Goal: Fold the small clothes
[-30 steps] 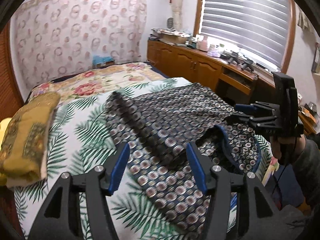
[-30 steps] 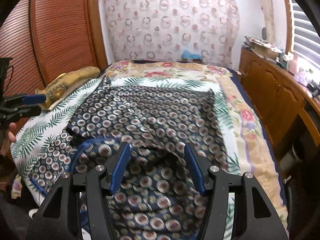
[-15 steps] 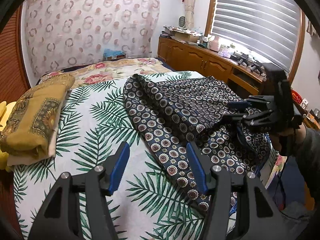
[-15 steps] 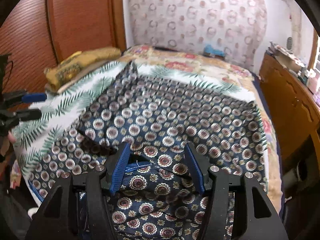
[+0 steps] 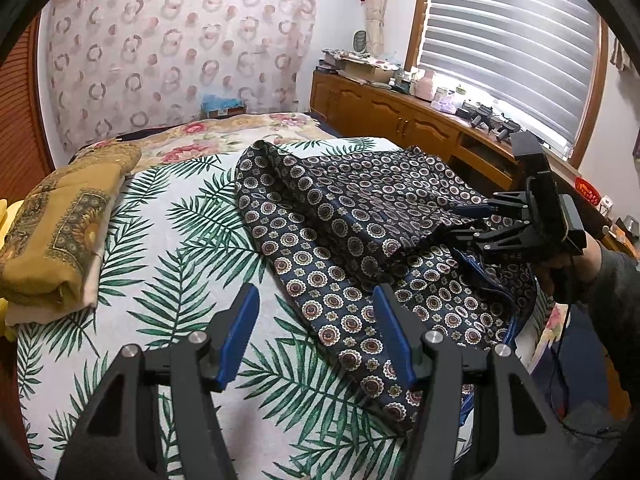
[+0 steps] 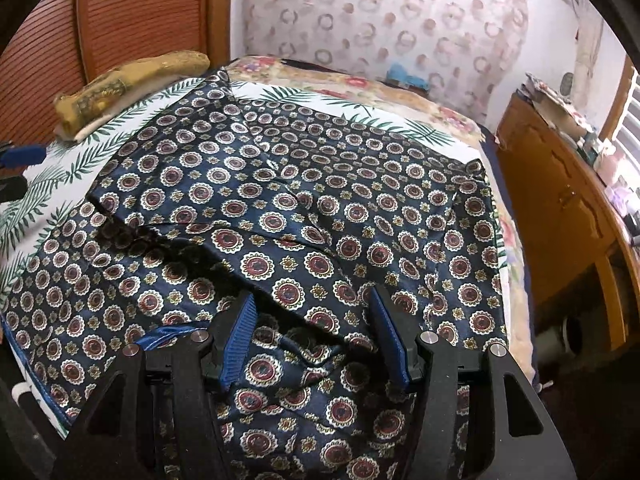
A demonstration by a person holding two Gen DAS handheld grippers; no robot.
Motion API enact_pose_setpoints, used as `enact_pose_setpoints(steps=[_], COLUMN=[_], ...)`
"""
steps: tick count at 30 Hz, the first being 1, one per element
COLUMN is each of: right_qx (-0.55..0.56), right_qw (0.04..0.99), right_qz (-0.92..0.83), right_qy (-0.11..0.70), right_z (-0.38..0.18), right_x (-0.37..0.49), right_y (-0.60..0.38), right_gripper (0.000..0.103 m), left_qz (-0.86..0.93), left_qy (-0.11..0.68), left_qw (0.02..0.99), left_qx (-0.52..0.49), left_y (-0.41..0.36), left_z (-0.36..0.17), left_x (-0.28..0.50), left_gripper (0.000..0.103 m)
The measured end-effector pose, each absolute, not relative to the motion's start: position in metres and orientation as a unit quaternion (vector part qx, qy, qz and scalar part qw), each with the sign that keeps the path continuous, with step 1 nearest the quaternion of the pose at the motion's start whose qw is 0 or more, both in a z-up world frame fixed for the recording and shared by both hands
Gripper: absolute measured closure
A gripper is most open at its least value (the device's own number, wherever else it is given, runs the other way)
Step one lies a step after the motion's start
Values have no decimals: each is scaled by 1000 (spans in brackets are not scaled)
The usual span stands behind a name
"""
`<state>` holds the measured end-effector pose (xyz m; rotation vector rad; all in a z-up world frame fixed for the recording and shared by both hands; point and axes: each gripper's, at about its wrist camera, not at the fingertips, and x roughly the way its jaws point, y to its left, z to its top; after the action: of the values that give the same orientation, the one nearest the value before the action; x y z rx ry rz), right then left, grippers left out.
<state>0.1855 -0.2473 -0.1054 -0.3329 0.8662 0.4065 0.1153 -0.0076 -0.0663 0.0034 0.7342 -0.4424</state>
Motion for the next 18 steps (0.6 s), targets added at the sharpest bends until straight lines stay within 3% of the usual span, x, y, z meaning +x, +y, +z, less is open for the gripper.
enact_pose_setpoints(steps=[3,7,9,12,18], right_qx=[-153,-165,-174,-190,-162], right_qw=[869,865,864,863,883], right_qz=[208,215,219,234,227], right_qy=[422,423,418,405,377], right_z=[-109,-111,-110,-106,-82], right_x=[189,186,181,173,162], right_y=[-246,-242,-239,-238,-257], right_gripper=[46,58,83,101,103], left_qz=[-216,-217,-219,-220,-221], left_qy=[356,357,357,357,358], left_qw=[909,909,908,908,907], left_qx=[2,2,2,3,5], left_y=[-8,-10,-11,-13,-19], left_z=[-67,-66,-67,-67,-66], left_x=[114,114,114,115,115], left_gripper=[45,45,45,45,45])
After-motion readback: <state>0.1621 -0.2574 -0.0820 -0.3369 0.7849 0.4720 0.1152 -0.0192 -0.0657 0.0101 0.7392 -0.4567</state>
